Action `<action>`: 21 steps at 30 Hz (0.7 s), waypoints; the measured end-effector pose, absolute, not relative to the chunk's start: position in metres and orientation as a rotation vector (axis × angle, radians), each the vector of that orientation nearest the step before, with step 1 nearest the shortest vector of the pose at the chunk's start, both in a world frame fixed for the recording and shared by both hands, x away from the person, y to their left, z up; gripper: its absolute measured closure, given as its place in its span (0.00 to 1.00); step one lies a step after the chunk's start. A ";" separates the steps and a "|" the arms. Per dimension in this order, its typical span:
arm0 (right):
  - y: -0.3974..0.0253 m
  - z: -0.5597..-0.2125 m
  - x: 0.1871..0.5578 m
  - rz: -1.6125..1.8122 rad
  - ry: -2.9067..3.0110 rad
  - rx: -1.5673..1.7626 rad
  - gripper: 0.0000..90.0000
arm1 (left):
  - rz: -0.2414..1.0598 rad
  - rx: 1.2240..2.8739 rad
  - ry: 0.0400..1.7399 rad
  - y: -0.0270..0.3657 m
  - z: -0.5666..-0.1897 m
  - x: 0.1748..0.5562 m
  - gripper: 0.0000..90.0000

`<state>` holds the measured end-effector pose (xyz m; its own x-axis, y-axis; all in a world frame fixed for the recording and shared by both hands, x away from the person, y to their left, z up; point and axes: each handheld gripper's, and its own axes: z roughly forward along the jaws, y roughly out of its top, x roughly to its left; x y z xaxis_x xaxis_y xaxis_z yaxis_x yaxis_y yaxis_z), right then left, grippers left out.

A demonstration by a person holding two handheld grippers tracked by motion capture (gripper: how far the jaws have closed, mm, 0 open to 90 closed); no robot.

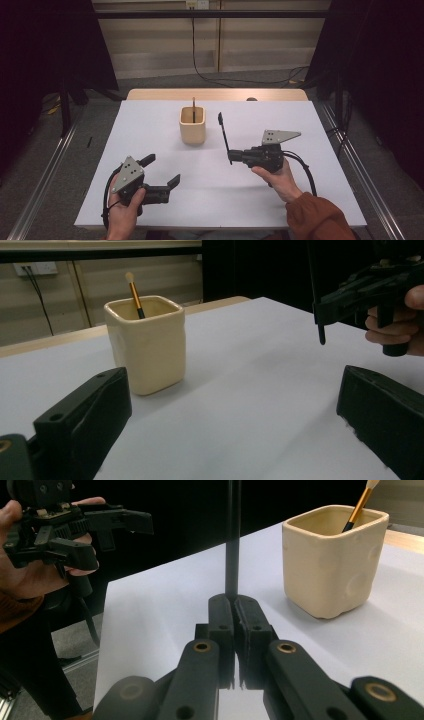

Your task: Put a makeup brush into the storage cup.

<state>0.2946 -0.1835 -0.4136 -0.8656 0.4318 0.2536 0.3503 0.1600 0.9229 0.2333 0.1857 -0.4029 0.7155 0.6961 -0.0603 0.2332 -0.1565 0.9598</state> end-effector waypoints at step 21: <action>-0.183 -0.415 0.295 1.819 2.329 0.793 0.97 | 0.429 1.744 0.641 0.151 -0.392 0.249 0.01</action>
